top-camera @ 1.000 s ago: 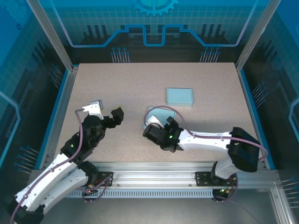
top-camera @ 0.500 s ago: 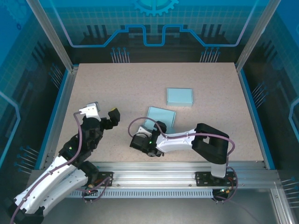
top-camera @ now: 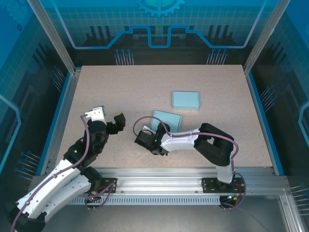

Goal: Fold the paper box

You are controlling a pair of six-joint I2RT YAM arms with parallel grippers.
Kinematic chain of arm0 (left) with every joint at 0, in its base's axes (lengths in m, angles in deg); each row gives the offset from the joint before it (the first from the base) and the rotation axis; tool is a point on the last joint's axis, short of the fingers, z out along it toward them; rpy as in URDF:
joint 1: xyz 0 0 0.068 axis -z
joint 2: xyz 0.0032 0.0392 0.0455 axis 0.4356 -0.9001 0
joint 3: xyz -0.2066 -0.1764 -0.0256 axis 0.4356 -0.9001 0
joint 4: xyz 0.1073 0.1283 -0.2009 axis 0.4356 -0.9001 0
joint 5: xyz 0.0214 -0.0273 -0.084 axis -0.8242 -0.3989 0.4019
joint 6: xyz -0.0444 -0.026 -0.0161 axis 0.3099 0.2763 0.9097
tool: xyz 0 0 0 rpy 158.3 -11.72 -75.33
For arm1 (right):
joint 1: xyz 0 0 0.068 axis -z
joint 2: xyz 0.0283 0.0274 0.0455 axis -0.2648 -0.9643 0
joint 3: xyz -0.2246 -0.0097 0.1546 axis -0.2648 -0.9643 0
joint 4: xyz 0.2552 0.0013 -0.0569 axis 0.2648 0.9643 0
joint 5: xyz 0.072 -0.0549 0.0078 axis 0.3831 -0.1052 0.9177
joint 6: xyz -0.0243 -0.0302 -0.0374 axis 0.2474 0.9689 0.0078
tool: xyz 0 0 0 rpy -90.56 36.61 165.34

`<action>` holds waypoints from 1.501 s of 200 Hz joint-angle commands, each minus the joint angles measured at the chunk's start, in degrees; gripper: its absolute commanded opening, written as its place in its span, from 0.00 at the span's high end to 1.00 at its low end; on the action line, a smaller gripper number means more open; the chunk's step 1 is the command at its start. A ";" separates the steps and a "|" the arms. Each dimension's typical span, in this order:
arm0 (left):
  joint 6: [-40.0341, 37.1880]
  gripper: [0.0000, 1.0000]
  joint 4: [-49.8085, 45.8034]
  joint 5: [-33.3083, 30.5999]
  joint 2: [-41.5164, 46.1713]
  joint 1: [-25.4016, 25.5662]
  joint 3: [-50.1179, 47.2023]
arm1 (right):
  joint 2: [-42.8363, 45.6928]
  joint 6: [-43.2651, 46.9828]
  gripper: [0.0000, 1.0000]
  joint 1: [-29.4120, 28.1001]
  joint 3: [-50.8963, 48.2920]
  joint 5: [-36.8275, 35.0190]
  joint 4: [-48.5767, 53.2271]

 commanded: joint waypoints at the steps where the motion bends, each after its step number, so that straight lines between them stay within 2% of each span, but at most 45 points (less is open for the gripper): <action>1: -1.59 0.01 1.65 -0.94 -0.47 -0.46 -0.16 | -0.11 0.84 0.28 0.37 1.21 -0.03 -0.87; 80: -1.93 0.01 2.37 -0.38 -2.04 -0.50 0.34 | 3.54 4.17 0.80 2.62 -0.25 1.18 -4.18; 101: -2.04 0.01 2.26 -0.36 -1.96 -0.55 0.30 | 3.59 5.05 0.90 3.40 0.15 1.33 -3.98; 119: -2.00 0.01 2.28 -0.42 -2.02 -0.54 0.30 | 4.13 6.08 0.90 4.02 0.29 1.77 -4.09; 154: -2.20 0.01 2.28 -0.53 -1.97 -0.60 0.39 | 6.97 7.43 1.00 5.49 0.37 4.86 -3.96; 176: -2.21 0.01 2.44 -0.59 -2.03 -0.64 0.49 | 8.98 7.80 1.00 5.73 0.61 6.61 -2.95; 204: -2.24 0.01 2.81 -0.20 -2.11 -0.58 0.60 | 11.63 6.71 1.00 5.91 2.39 10.56 1.91; 234: -3.01 0.01 2.96 1.48 -2.55 -0.62 1.73 | 14.94 5.30 1.00 6.30 6.19 18.81 11.02; 255: -5.88 0.01 3.99 5.65 -4.24 -0.60 3.21 | 17.43 5.59 1.00 7.64 9.23 27.18 17.31; 282: -14.63 0.02 6.65 16.16 -9.13 -0.76 5.62 | 19.90 8.40 1.00 12.22 11.07 41.24 22.70; 300: -20.25 0.05 5.12 23.60 -13.13 -1.14 8.14 | 20.49 10.42 1.00 15.68 11.78 49.69 25.01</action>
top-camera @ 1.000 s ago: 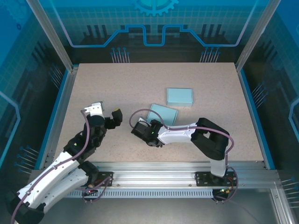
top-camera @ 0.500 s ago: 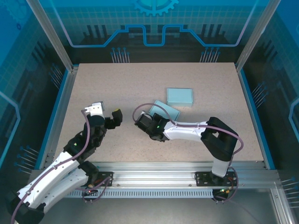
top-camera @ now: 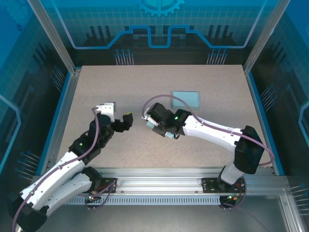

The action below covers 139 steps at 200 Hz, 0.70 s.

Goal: Fold the paper box

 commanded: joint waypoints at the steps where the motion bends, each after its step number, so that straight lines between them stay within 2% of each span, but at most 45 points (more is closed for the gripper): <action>1: -10.21 0.05 1.17 12.68 -3.88 -0.81 4.09 | 1.35 2.90 1.00 4.24 1.72 16.17 7.96; 15: -14.75 0.09 0.85 19.17 -6.15 -1.02 4.77 | 0.86 4.26 1.00 6.37 2.69 21.85 9.05; 31: -19.39 0.16 0.88 26.60 -7.91 -1.65 4.47 | -0.73 5.66 1.00 8.14 3.88 25.04 9.86; 46: -23.27 0.21 -0.31 31.55 -9.50 -1.80 4.73 | -2.87 6.32 1.00 9.66 5.41 26.20 10.84; 60: -25.92 0.30 0.42 34.78 -10.65 -2.05 4.19 | -4.60 7.47 1.00 10.96 6.96 29.46 11.89; 71: -26.92 0.35 1.68 35.49 -11.94 -2.19 3.83 | -5.48 8.41 1.00 12.23 7.83 32.18 12.49; 91: -28.30 0.36 2.59 37.05 -15.80 -2.71 4.70 | -6.56 9.59 1.00 14.02 9.12 36.66 12.63; 139: -29.98 0.48 1.07 34.06 -29.05 -3.47 11.90 | -8.29 10.39 1.00 15.79 11.06 39.95 13.47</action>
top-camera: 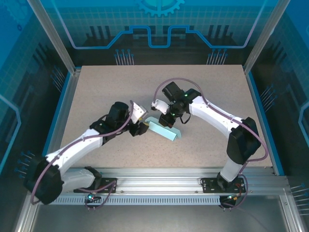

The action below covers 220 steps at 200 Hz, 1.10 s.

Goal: Fold the paper box

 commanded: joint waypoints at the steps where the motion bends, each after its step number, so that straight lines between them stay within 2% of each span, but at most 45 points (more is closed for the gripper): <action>1: -2.70 0.48 -0.02 0.84 -4.33 -0.76 4.67 | -1.24 1.53 1.00 0.49 1.50 4.98 1.97; 40: -2.59 0.56 0.14 3.05 -7.67 -0.73 7.88 | -1.94 1.95 1.00 1.14 1.58 5.77 1.95; 60: -2.94 0.68 -1.16 3.49 -8.22 -0.78 8.96 | -2.26 2.29 1.00 2.00 1.76 7.10 1.75; 86: -2.80 0.89 -2.13 3.53 -8.66 -0.81 9.58 | -3.11 2.55 1.00 3.18 2.66 9.07 1.90; 107: -1.96 1.00 -2.71 3.41 -9.07 -0.80 10.41 | -4.07 2.98 1.00 3.69 3.71 10.05 2.58; 129: -0.22 1.00 -3.94 3.03 -9.67 -0.80 11.90 | -5.06 3.04 1.00 4.08 4.69 10.68 3.06; 147: 1.64 1.00 -4.97 2.02 -10.39 -0.85 12.89 | -5.46 2.62 0.90 4.32 5.24 10.46 3.23; 157: 3.10 1.00 -5.21 1.06 -10.78 -0.92 12.99 | -5.34 2.04 0.87 4.32 5.40 9.78 3.10; 169: 5.10 1.00 -4.71 0.24 -11.24 -1.12 12.67 | -4.65 0.88 0.79 4.27 5.38 8.42 2.56; 178: 6.51 1.00 -4.23 -0.24 -11.53 -1.15 12.21 | -3.99 -0.33 0.78 4.28 5.36 6.98 1.89; 188: 7.89 1.00 -3.11 -0.52 -11.84 -1.15 11.35 | -3.02 -2.07 0.67 4.32 5.44 5.12 1.28; 198: 9.26 1.00 -1.64 -1.03 -11.99 -1.15 10.31 | -1.95 -3.94 0.65 4.39 5.45 3.22 0.66; 220: 11.65 1.00 1.89 -1.92 -12.22 -1.16 7.90 | 0.87 -8.77 0.50 4.36 4.63 -1.10 -1.34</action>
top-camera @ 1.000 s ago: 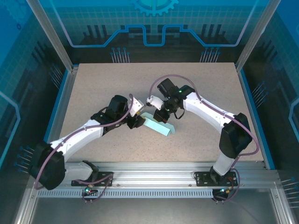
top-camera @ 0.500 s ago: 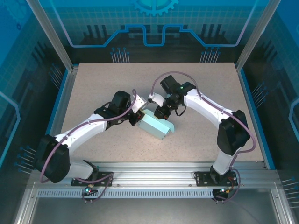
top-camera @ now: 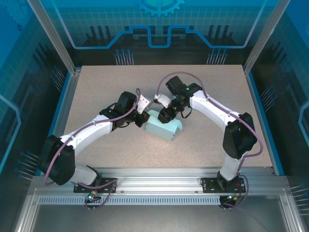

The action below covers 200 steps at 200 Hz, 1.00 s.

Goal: Fold the paper box

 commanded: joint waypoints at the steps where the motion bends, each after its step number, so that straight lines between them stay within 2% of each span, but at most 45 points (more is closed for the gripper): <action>1: 4.94 1.00 5.14 -1.79 -0.66 -0.24 -2.29 | 4.84 -5.94 0.49 -0.16 0.64 -5.06 -1.87; 29: 7.71 1.00 8.99 -2.70 -0.50 -0.26 -4.53 | 10.08 -13.00 0.45 -0.16 -2.72 -11.95 -4.41; 59: 8.94 1.00 9.44 -2.45 -1.34 -0.24 -5.15 | 17.89 -19.68 0.46 0.16 -9.37 -21.79 -6.15; 73: 9.16 1.00 10.57 -2.35 -1.56 -0.23 -5.97 | 20.77 -21.50 0.46 1.18 -12.85 -24.05 -6.70; 107: 8.94 1.00 12.11 -2.39 -1.72 -0.28 -6.82 | 23.99 -23.21 0.46 4.38 -19.47 -21.16 -9.57; 127: 8.68 1.00 12.26 -2.05 -1.65 -0.26 -7.07 | 24.41 -23.20 0.46 4.90 -21.54 -22.15 -11.15; 200: 9.09 1.00 13.28 -2.22 -2.04 -0.24 -7.53 | 21.47 -25.11 0.52 6.35 -23.78 -17.45 -14.79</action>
